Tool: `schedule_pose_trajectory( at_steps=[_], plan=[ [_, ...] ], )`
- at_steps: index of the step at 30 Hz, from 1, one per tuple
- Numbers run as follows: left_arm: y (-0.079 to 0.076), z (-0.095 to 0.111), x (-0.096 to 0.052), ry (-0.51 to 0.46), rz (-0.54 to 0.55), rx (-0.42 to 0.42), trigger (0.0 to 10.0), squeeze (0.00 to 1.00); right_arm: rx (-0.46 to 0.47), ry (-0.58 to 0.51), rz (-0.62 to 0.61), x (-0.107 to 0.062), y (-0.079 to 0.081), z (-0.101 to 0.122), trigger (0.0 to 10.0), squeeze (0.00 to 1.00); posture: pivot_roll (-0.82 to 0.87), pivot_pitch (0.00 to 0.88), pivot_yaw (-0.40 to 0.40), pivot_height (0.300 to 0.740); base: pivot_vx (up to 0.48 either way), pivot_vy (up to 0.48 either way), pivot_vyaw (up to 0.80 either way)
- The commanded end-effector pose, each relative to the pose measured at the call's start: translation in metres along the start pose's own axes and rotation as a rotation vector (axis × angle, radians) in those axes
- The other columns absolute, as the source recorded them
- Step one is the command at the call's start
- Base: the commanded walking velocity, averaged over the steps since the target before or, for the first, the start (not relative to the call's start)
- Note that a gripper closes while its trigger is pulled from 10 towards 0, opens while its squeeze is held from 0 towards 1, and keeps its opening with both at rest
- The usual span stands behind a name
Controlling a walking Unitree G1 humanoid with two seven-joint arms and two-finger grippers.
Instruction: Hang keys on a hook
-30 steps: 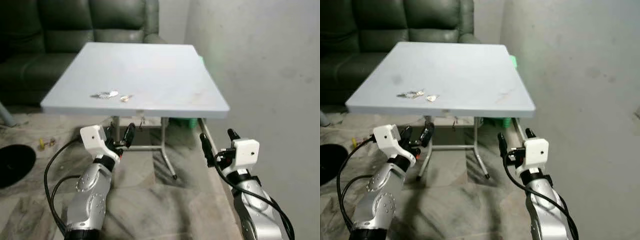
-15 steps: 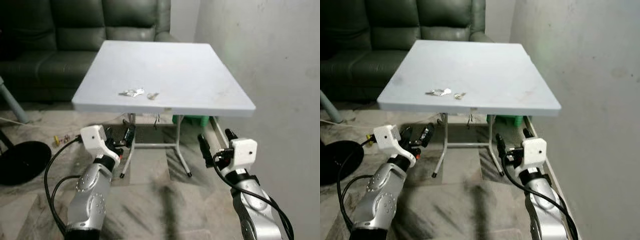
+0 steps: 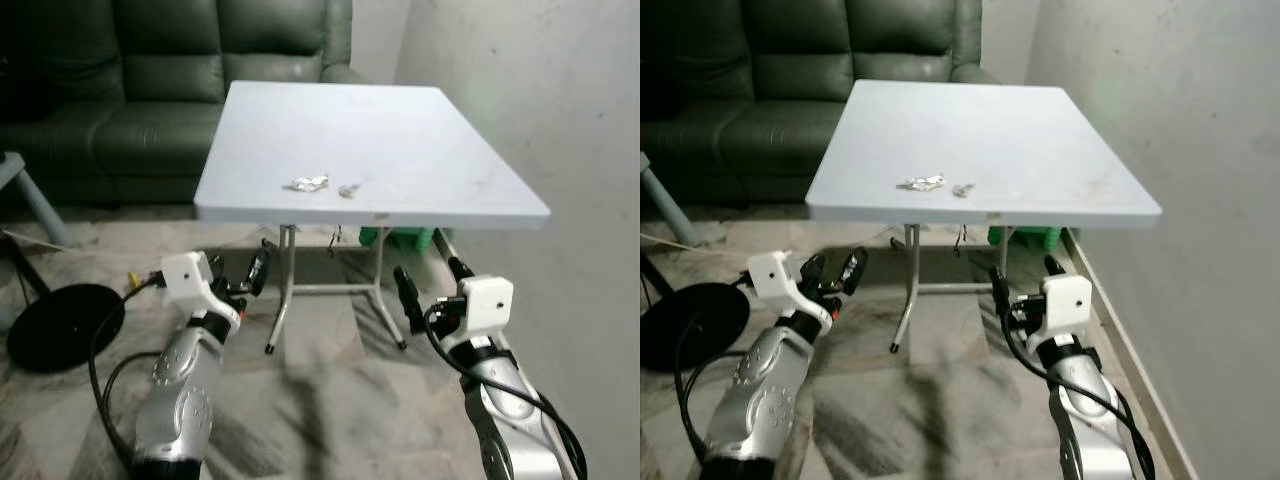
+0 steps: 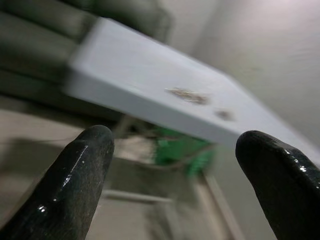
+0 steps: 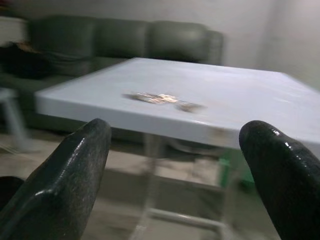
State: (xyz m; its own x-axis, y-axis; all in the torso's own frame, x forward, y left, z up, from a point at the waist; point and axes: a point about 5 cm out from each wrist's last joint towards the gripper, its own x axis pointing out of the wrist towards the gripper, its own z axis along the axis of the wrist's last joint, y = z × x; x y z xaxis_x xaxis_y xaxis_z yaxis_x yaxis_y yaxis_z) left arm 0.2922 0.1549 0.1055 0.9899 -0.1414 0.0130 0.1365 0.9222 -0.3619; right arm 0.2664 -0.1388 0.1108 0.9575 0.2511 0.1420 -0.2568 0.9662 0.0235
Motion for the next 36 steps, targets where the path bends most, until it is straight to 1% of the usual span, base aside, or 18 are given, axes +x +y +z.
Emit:
schedule_pose_trajectory(
  at_steps=[1, 5, 18, 36],
  plan=[
    [-0.0026, 0.0008, 0.002, -0.003, 0.009, 0.014, 10.0, 0.0, -0.013, -0.014, -0.005, 0.0011, -0.0051, 0.0053, 10.0, 0.0, -0.08, 0.0, -0.06, 0.74, 0.0, 0.0, 0.0],
    [-0.0014, -0.0014, 0.002, 0.014, 0.034, 0.034, 10.0, 0.0, -0.012, -0.012, -0.001, 0.0012, -0.0046, 0.0052, 10.0, 0.0, -0.08, 0.0, -0.061, 0.74, 0.0, 0.0, 0.0],
    [-0.0044, -0.0032, 0.0007, 0.018, -0.003, 0.019, 10.0, 0.0, -0.012, -0.009, 0.005, 0.0016, -0.0038, 0.0049, 10.0, 0.0, -0.07, 0.0, -0.063, 0.74, 0.0, 0.0, 0.0],
    [-0.0088, -0.0041, 0.0006, 0.023, -0.023, 0.031, 10.0, 0.0, -0.005, -0.011, 0.012, 0.004, -0.0019, 0.0054, 10.0, 0.0, -0.07, 0.0, -0.056, 0.74, 0.323, 0.0, 0.0]
  ],
)
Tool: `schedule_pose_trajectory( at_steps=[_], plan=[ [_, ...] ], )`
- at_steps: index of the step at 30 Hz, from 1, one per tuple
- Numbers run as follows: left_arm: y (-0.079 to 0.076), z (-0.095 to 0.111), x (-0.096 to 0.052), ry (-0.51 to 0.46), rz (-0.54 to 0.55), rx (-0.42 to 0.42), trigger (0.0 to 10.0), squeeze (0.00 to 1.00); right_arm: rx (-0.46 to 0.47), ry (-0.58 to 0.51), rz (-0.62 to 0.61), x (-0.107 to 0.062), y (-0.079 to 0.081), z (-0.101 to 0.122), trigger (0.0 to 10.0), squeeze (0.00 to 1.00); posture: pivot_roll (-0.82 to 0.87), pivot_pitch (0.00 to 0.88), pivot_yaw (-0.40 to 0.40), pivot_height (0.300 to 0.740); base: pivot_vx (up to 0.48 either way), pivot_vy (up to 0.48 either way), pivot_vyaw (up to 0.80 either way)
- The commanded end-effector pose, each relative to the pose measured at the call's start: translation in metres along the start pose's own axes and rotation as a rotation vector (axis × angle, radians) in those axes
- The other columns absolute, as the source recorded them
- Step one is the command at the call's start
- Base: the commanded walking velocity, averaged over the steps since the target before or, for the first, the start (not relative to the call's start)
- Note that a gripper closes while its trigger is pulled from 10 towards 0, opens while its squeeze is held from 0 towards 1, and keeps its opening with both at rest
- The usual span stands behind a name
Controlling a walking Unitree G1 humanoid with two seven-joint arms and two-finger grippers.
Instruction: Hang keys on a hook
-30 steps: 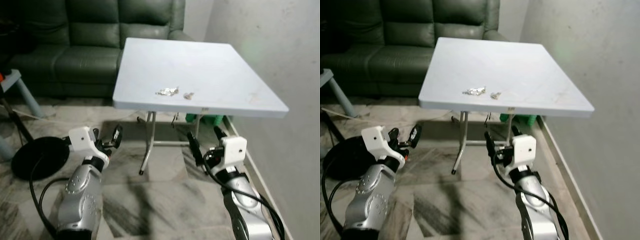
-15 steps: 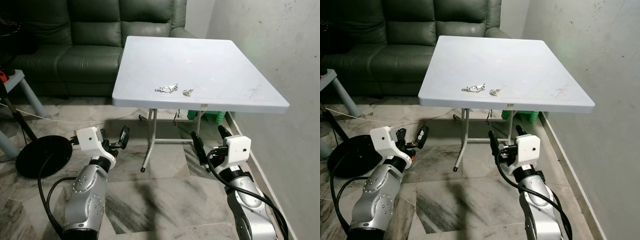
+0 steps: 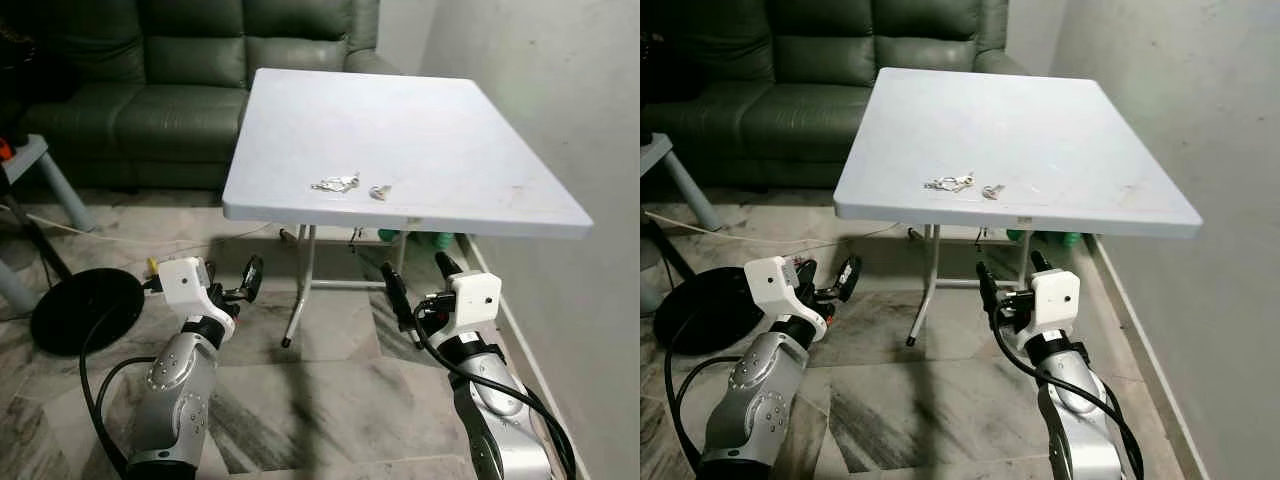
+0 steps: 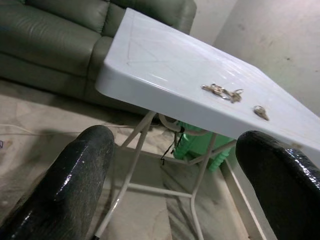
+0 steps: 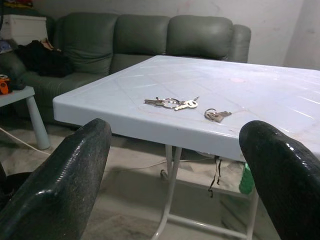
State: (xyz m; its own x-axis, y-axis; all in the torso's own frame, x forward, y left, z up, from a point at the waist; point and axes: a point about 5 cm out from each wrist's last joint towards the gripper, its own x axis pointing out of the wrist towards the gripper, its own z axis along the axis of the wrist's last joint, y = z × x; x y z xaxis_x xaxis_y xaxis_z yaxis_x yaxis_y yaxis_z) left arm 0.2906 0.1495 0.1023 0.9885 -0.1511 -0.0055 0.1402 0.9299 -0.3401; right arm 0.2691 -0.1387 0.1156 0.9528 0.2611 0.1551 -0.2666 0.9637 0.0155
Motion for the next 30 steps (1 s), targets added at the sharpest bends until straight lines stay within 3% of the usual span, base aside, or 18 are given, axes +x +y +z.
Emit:
schedule_pose_trajectory(
  at_steps=[1, 16, 30],
  plan=[
    [-0.0057, 0.0008, 0.0018, 0.003, -0.023, 0.009, 10.0, 0.0, 0.001, 0.001, 0.001, 0.0008, -0.0014, 0.0011, 10.0, 0.0, -0.07, 0.0, -0.056, 0.74, 0.352, 0.0, 0.0],
    [-0.0078, -0.0007, 0.002, 0.006, -0.026, 0.003, 10.0, 0.0, 0.003, 0.002, 0.008, 0.0008, -0.0008, 0.001, 10.0, 0.0, -0.07, 0.0, -0.058, 0.74, 0.348, 0.0, 0.0],
    [-0.008, 0.0003, 0.003, -0.002, -0.022, -0.016, 10.0, 0.0, 0.008, 0.001, 0.018, 0.0022, 0.0006, 0.0007, 10.0, 0.0, -0.07, 0.0, -0.061, 0.74, 0.304, 0.338, 0.0]
  ],
)
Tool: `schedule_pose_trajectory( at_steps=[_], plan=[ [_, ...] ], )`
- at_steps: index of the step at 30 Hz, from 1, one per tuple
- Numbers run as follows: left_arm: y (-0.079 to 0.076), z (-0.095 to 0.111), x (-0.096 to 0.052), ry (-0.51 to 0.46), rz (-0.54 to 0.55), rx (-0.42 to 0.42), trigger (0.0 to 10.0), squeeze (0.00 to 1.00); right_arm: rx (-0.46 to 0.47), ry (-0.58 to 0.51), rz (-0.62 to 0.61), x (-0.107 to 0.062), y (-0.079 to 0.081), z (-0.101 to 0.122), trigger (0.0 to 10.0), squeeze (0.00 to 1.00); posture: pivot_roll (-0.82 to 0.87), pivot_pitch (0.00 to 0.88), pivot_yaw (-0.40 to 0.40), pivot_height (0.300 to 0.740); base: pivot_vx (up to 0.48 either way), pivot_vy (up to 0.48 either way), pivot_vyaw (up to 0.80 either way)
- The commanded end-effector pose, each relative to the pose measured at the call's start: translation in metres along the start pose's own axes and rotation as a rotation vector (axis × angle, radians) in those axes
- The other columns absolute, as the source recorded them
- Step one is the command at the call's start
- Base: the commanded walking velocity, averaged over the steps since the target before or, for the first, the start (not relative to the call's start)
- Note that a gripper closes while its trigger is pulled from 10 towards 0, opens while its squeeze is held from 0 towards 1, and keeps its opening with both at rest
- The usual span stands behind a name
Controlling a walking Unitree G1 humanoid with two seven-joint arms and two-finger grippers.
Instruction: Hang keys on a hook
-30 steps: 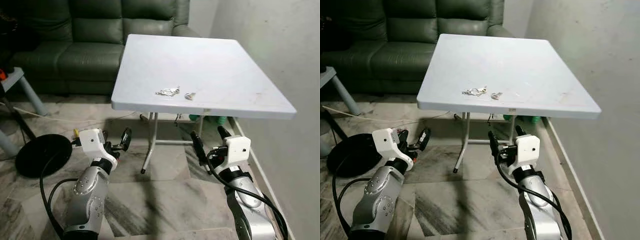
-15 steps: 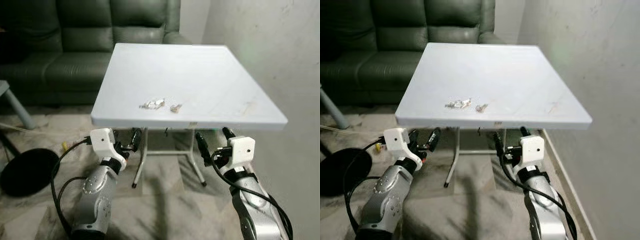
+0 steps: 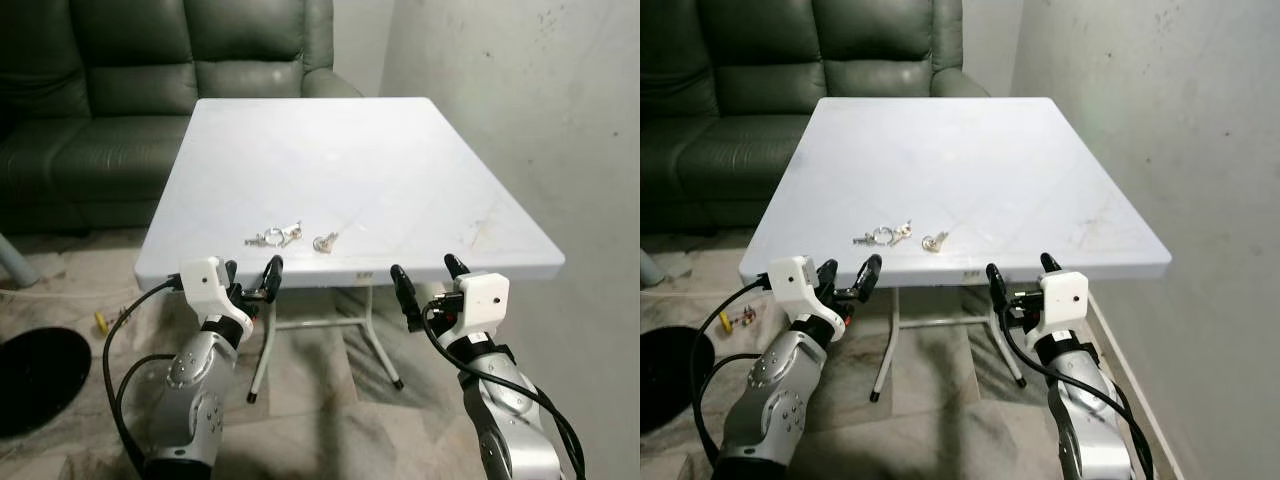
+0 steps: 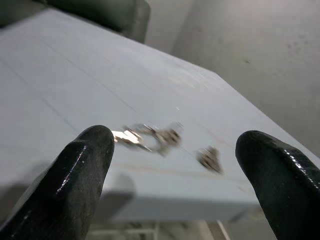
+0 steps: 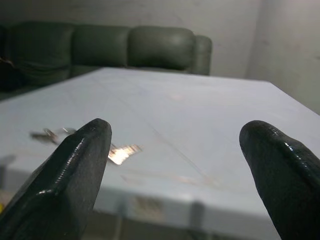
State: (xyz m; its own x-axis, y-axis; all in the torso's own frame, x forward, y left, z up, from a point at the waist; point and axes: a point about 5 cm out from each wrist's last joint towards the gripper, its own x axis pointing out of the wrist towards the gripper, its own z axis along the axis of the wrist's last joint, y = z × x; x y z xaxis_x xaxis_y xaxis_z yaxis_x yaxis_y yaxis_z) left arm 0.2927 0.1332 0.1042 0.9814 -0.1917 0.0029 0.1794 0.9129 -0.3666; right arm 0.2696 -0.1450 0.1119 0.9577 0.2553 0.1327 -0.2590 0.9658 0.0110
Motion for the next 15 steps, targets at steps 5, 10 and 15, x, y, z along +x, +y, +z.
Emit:
schedule_pose_trajectory(
  at_steps=[5, 10, 15],
  plan=[
    [0.0078, 0.0048, -0.0018, -0.015, 0.033, 0.029, 10.0, 0.0, 0.014, -0.021, 0.033, 0.0044, 0.008, 0.0043, 10.0, 0.0, -0.07, 0.0, -0.065, 0.74, 0.265, 0.383, 0.0],
    [0.009, 0.0033, -0.0015, -0.013, 0.058, 0.03, 10.0, 0.0, 0.015, -0.02, 0.041, 0.0047, 0.0084, 0.0039, 10.0, 0.0, -0.07, 0.0, -0.066, 0.74, 0.0, 0.126, 0.0],
    [0.0107, 0.0025, -0.0019, -0.007, 0.08, 0.061, 10.0, 0.0, 0.015, -0.019, 0.047, 0.0045, 0.009, 0.0036, 10.0, 0.0, -0.06, 0.0, -0.069, 0.74, 0.0, 0.0, 0.0]
  ],
)
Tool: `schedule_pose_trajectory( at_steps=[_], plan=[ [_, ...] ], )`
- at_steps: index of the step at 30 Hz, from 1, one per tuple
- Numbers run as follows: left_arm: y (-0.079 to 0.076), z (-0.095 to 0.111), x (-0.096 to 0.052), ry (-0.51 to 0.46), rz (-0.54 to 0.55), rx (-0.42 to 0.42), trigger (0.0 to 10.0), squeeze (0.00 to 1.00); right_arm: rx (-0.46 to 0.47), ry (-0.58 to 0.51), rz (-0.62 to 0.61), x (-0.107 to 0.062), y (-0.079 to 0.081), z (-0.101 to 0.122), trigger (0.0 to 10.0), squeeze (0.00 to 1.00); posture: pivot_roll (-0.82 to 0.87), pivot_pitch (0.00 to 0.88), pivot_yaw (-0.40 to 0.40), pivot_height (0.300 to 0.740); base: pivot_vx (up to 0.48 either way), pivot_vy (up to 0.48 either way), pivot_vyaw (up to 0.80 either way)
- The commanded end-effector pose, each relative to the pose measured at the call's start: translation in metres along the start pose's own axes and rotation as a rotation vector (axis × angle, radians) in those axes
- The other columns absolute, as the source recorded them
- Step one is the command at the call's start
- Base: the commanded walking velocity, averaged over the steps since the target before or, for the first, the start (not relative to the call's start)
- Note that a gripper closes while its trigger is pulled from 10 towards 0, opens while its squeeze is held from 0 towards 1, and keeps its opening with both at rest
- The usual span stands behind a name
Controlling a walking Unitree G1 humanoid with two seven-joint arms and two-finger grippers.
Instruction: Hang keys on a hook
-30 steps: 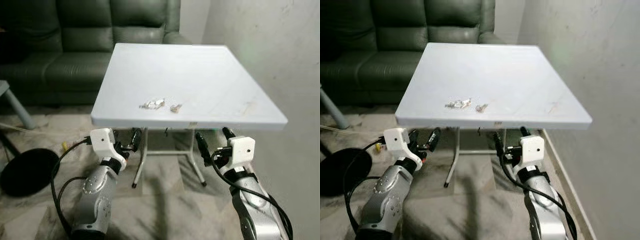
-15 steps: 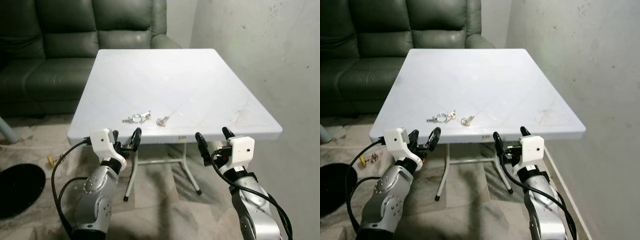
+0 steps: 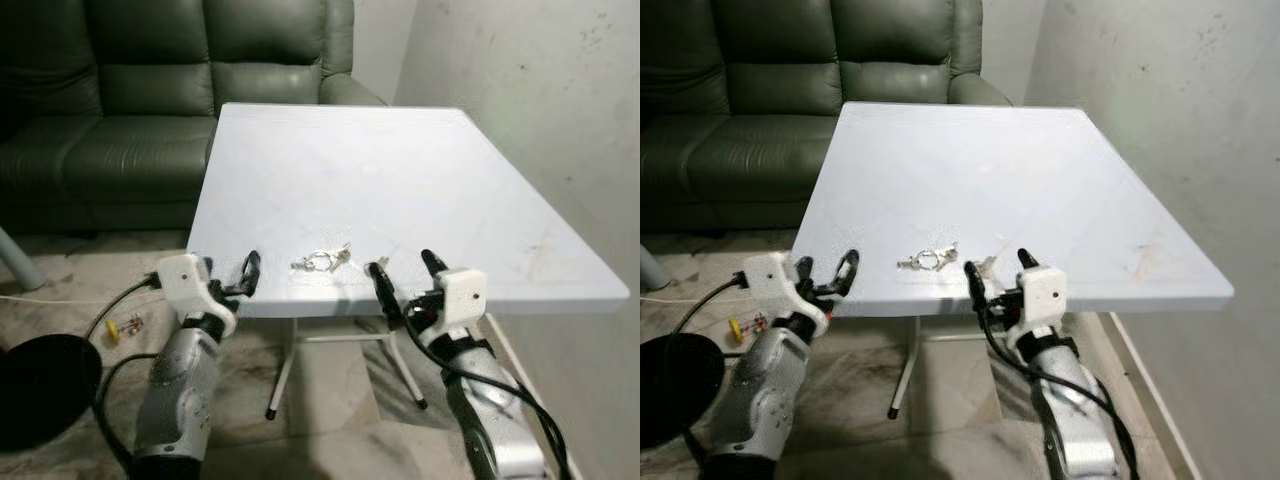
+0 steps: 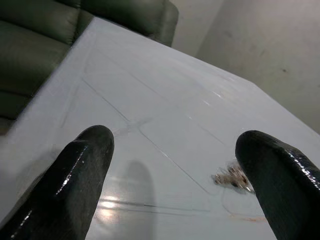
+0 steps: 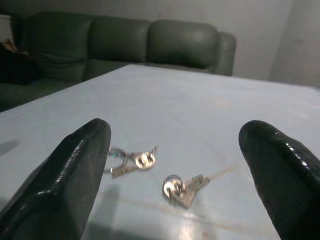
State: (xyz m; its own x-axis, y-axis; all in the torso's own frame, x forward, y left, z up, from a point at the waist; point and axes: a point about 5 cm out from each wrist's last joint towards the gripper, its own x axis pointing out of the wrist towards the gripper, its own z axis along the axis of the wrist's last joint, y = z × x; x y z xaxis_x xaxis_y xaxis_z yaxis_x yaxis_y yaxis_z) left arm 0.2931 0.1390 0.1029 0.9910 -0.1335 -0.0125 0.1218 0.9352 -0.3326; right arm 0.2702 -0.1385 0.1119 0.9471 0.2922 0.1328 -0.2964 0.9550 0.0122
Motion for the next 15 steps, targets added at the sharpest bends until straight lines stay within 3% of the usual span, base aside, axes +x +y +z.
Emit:
schedule_pose_trajectory(
  at_steps=[1, 15],
  plan=[
    [0.0049, 0.0009, -0.001, 0.0, 0.018, 0.023, 10.0, 0.0, 0.008, -0.018, 0.011, 0.0023, 0.003, 0.0037, 10.0, 0.0, -0.06, 0.0, -0.07, 0.74, 0.0, 0.0, 0.0],
    [0.0034, -0.0014, -0.0015, 0.0, 0.034, 0.032, 10.0, 0.0, 0.002, 0.0, 0.023, 0.0004, 0.0027, 0.0017, 10.0, 0.0, -0.07, 0.0, -0.072, 0.74, 0.0, 0.0, 0.0]
  ],
)
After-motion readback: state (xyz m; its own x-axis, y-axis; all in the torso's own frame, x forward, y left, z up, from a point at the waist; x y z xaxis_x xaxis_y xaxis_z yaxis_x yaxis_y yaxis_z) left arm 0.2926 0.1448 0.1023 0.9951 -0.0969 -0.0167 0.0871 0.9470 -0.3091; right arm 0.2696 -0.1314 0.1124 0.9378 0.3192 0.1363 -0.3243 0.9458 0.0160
